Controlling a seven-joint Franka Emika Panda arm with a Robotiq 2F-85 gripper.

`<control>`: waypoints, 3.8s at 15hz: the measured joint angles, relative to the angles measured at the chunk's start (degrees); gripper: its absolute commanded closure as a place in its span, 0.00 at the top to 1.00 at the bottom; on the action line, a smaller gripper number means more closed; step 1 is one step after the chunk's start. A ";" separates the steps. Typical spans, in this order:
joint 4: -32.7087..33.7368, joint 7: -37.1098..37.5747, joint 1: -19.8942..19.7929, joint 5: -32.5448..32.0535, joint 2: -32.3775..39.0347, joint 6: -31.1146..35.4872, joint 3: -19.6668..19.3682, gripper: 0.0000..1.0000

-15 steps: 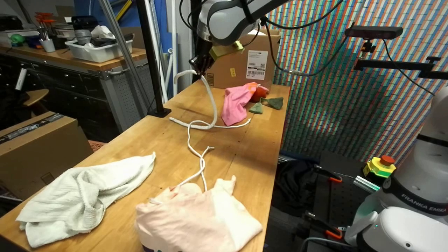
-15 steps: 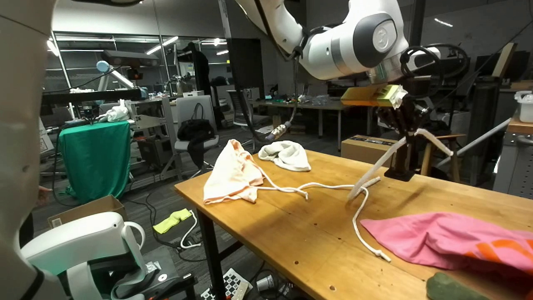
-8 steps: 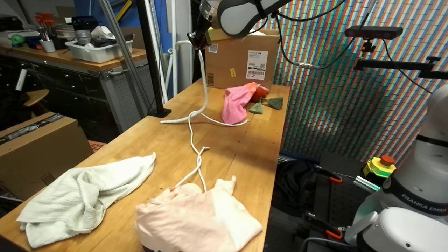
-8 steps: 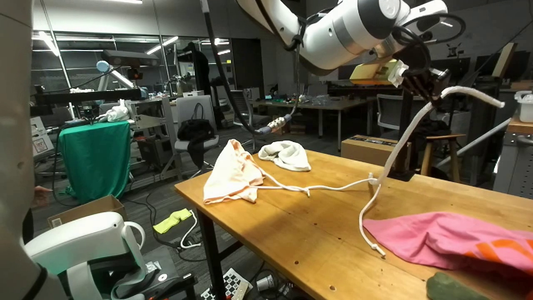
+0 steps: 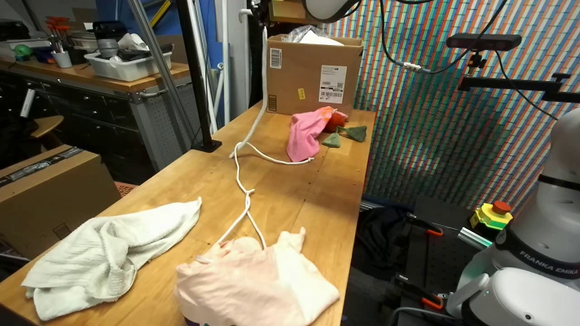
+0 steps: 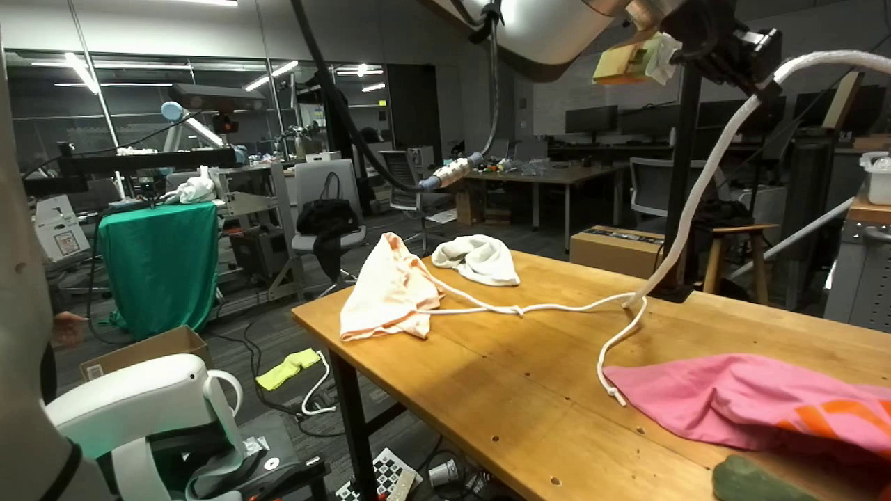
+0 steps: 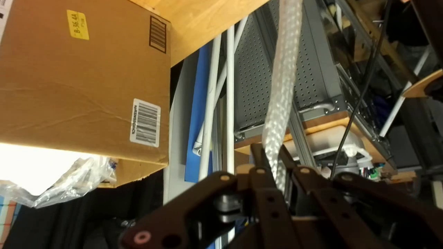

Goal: Spread and clothes on the table

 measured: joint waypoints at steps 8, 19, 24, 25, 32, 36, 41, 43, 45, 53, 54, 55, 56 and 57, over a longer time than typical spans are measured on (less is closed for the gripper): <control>1.31 12.91 0.01 -10.66 -7.44 -1.75 -0.28 0.08; 1.44 22.34 0.33 -13.22 -4.36 -2.58 0.52 0.08; 3.49 27.38 1.10 -13.22 1.79 -3.07 0.55 0.08; 4.29 27.81 1.09 -13.22 3.25 -3.11 0.50 0.08; 12.26 28.96 -0.31 -13.15 15.02 -4.61 -0.52 0.08; 16.40 29.02 -1.66 -13.15 21.70 -6.48 -0.47 0.08; 20.09 28.92 -2.02 -13.15 28.28 -9.42 -0.47 0.08; 20.40 28.51 -2.06 -13.15 29.83 -10.91 -0.46 0.08; 20.43 27.80 -2.18 -13.15 31.06 -12.46 -0.44 0.08; 21.40 26.08 -2.83 -13.15 34.27 -17.44 -0.40 0.09; 21.86 25.94 -2.92 -13.15 34.63 -17.85 -0.39 0.09; 22.56 25.88 -3.03 -13.15 35.12 -18.29 -0.40 0.09; 23.30 25.87 -3.11 -13.15 35.55 -18.76 -0.40 0.09; 24.25 25.78 -3.20 -13.15 36.05 -19.28 -0.40 0.09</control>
